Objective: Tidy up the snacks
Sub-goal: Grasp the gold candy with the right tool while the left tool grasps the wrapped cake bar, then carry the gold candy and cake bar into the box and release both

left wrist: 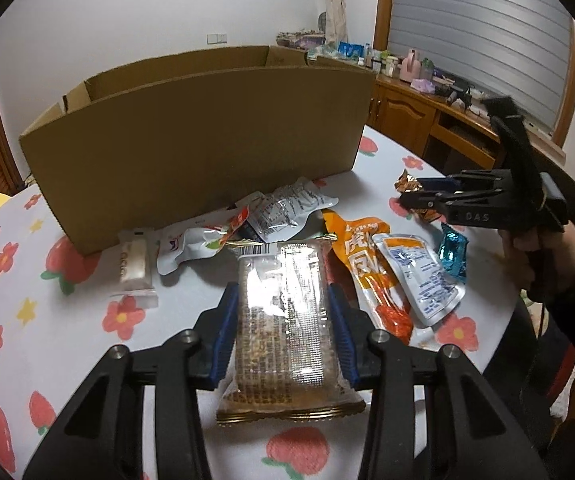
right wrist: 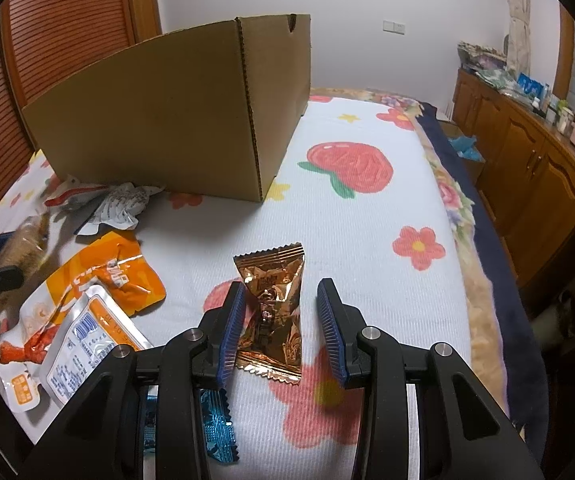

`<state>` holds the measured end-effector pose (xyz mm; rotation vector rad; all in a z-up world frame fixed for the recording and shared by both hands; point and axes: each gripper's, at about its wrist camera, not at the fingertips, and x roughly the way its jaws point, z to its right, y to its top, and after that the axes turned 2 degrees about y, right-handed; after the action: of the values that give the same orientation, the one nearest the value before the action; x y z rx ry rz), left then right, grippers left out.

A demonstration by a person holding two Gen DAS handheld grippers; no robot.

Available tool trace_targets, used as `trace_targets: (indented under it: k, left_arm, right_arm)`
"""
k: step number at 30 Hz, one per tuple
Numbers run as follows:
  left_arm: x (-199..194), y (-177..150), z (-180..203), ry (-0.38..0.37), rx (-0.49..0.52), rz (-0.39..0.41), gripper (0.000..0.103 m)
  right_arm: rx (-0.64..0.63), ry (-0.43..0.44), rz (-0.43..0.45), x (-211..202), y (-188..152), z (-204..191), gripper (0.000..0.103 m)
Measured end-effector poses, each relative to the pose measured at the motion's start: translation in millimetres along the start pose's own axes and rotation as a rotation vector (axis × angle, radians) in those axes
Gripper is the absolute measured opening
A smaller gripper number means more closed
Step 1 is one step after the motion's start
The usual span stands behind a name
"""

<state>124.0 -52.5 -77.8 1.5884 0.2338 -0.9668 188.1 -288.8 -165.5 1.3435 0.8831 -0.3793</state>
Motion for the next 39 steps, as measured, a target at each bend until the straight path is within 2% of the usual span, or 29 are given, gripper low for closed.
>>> trace_targets:
  k: [3,7,10,39]
  left_arm:
    - [-4.1,0.4,1.4,0.015,0.006,0.012,0.042]
    - [-6.6,2.2,0.1,0.016,0.0,0.023,0.042]
    - [-9.6,3.5,-0.5,0.017,-0.005,0.032,0.042]
    - [-34.4,25.7,-10.7,0.064,-0.002,0.131,0.042]
  right_arm:
    - [-0.001,-0.002,0.0,0.5,0.2,0.1,0.035]
    - [0.014,-0.004,0.008,0.0,-0.2,1.6,0.023]
    - [0.018,0.005,0.014,-1.4,-1.4,2.1,0.02]
    - [0.027,-0.008,0.091,-15.3,-4.8,0.9,0.02]
